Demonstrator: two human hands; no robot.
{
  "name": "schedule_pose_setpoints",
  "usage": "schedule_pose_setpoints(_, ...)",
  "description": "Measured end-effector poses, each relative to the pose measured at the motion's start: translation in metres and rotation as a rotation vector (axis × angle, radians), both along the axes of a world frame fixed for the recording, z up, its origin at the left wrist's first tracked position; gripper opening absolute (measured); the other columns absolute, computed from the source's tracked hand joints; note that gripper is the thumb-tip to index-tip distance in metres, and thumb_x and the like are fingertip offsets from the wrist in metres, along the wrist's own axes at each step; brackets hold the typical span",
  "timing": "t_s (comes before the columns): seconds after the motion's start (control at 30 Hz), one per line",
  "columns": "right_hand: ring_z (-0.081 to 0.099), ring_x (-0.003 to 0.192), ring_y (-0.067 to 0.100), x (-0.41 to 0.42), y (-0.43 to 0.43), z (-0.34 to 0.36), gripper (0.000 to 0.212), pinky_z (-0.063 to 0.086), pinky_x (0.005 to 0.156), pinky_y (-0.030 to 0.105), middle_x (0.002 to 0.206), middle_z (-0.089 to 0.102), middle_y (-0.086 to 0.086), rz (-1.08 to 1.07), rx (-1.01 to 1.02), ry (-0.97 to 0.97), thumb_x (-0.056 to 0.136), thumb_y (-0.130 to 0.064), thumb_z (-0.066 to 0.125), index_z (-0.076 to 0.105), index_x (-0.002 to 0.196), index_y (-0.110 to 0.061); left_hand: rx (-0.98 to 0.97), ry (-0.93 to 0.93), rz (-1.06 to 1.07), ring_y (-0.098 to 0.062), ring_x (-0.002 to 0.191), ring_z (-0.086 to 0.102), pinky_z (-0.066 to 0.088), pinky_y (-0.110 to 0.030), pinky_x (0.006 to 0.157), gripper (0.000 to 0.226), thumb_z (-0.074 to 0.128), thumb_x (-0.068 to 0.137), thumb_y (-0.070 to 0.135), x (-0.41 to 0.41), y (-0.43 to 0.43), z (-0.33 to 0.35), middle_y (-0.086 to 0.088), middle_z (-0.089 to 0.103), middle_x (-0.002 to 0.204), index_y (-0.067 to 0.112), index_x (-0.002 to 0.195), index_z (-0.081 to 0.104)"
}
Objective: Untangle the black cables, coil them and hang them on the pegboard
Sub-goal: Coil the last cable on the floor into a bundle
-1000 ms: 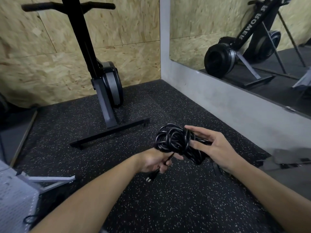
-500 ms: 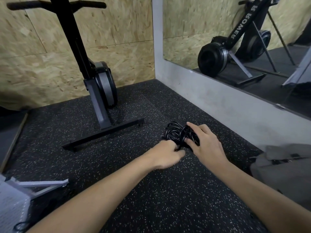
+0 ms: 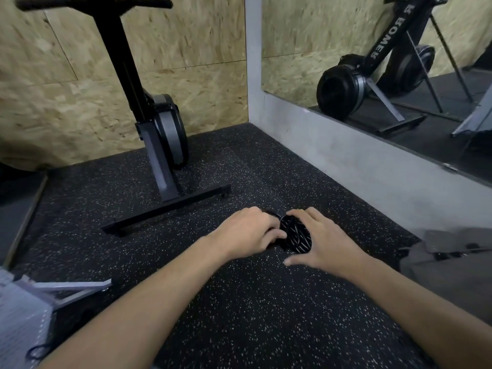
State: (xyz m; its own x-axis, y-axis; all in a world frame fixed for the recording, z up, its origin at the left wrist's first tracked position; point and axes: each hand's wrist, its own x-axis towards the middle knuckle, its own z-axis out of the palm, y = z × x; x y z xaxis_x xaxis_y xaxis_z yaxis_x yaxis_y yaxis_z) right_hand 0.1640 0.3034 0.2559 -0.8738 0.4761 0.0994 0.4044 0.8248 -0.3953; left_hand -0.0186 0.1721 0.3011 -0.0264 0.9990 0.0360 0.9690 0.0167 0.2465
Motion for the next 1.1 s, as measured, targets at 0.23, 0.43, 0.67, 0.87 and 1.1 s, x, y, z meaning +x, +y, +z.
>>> schedule_pose_setpoints(0.23,0.061,0.112,0.017,-0.007,0.002,-0.004,0.073,0.052,0.091,0.036,0.125,0.055,-0.013,0.011,0.233,-0.104,0.087,-0.05,0.076,0.039,0.149,-0.04,-0.068,0.299,-0.144,-0.025,0.084,0.067,0.051,-0.038,0.071,0.04,0.042,0.109,0.048,0.01,0.0,0.012,-0.003,0.07,0.093,0.017,0.101,0.065)
schedule_pose_setpoints(0.43,0.044,0.119,0.013,0.001,0.01,-0.006,0.071,0.037,0.108,0.045,0.122,0.058,-0.019,0.093,0.273,-0.168,0.086,-0.065,0.064,0.037,0.149,-0.044,-0.065,0.028,-0.122,-0.013,0.082,0.058,0.047,-0.034,0.073,0.029,0.056,0.105,0.043,0.002,0.0,0.017,0.008,0.061,0.088,0.021,0.087,0.058)
schedule_pose_setpoints(0.67,0.06,0.1,0.0,0.015,0.02,0.009,0.069,0.052,0.091,0.034,0.11,0.063,-0.019,0.144,-0.027,0.046,0.077,-0.059,0.074,0.053,0.141,-0.04,0.042,-0.05,-0.118,-0.009,0.106,0.044,0.037,-0.033,0.096,0.016,0.058,0.105,0.034,-0.016,0.001,0.017,0.01,0.052,0.11,0.027,0.109,0.072)
schedule_pose_setpoints(0.87,0.06,0.093,0.003,0.012,0.019,0.009,0.061,0.055,0.087,0.038,0.104,0.061,-0.018,0.088,0.016,-0.004,0.077,-0.058,0.072,0.052,0.134,-0.048,0.174,0.167,-0.134,-0.012,0.101,0.052,0.05,-0.035,0.088,0.021,0.065,0.1,0.04,-0.026,-0.002,0.017,0.008,0.062,0.101,0.025,0.11,0.075)
schedule_pose_setpoints(1.1,0.065,0.1,0.017,0.005,0.013,0.003,0.068,0.055,0.089,0.039,0.116,0.061,-0.011,0.036,0.091,-0.071,0.082,-0.049,0.078,0.048,0.143,-0.042,0.222,0.091,-0.013,-0.011,0.094,0.066,0.055,-0.039,0.083,0.022,0.068,0.097,0.044,-0.013,0.0,0.013,0.011,0.073,0.095,0.024,0.097,0.077)
